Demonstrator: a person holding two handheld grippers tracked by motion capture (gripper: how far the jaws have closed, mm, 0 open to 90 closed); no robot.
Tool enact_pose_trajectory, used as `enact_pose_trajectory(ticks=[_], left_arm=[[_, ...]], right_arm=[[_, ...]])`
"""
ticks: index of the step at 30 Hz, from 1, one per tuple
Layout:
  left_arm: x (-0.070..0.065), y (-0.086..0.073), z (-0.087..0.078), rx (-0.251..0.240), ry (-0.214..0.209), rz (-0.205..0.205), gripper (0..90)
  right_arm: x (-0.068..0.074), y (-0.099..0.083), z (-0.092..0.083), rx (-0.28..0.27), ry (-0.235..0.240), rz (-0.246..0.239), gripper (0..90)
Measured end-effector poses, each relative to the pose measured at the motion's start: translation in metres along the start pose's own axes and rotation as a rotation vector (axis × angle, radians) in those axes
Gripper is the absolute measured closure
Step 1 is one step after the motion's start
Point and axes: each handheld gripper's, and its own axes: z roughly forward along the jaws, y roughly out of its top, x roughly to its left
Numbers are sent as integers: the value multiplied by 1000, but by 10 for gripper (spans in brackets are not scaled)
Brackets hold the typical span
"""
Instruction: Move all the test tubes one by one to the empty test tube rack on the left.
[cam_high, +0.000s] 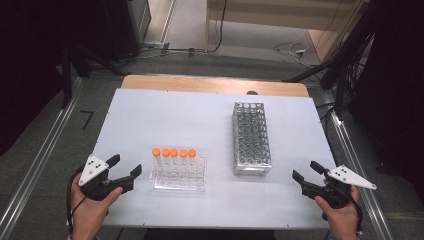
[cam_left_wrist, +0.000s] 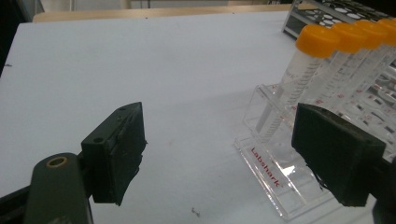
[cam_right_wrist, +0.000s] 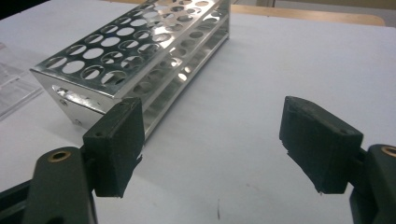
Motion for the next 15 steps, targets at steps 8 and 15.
enact_pose_trajectory(ticks=[8,15], left_arm=[[4,-2,2,8,22,-12,176],[6,-3,1,8,46,-10,176]], right_arm=[[-13,-7,-4,9,-48,26,208],[-25,-13,-8,18,-89,54,207]])
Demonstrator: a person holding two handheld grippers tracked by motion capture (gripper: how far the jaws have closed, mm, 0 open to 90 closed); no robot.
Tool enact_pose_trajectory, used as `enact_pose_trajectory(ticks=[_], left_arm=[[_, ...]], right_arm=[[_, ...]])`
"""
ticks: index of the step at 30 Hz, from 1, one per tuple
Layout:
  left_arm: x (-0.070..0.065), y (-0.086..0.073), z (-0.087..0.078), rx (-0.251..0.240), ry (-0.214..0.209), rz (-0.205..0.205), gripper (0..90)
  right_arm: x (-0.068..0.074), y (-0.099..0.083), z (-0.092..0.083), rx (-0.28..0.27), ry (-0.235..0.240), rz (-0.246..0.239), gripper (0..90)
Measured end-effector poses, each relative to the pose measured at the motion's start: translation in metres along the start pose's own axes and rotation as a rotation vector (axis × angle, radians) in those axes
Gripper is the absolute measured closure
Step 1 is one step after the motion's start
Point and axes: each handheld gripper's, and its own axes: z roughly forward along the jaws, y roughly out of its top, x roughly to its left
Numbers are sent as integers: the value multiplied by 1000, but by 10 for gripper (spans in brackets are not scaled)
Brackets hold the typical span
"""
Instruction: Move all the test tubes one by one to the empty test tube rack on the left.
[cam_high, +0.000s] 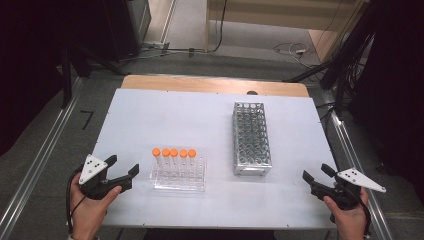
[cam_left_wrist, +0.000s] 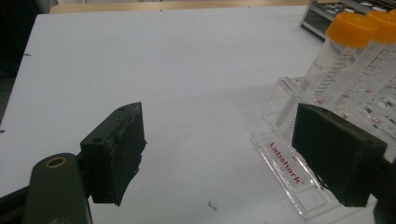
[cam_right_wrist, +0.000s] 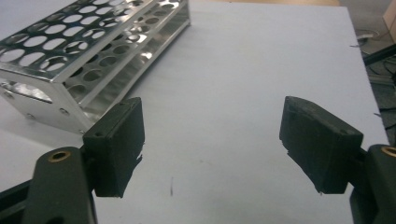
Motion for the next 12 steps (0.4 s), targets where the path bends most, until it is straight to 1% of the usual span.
enact_pose_trajectory(ticks=[4,7,11,12], left_arm=[[1,-1,0,-1,17,-4,176],[4,-3,3,17,43,5,176],[9,-7,6,45,75,-8,176],[10,-8,7,48,83,-7,175]], right_arm=[[-7,-3,-1,10,-28,20,207],[-12,-6,-1,22,-58,24,207],[-19,-10,1,38,-97,40,203],[-20,-11,1,45,-103,52,192]])
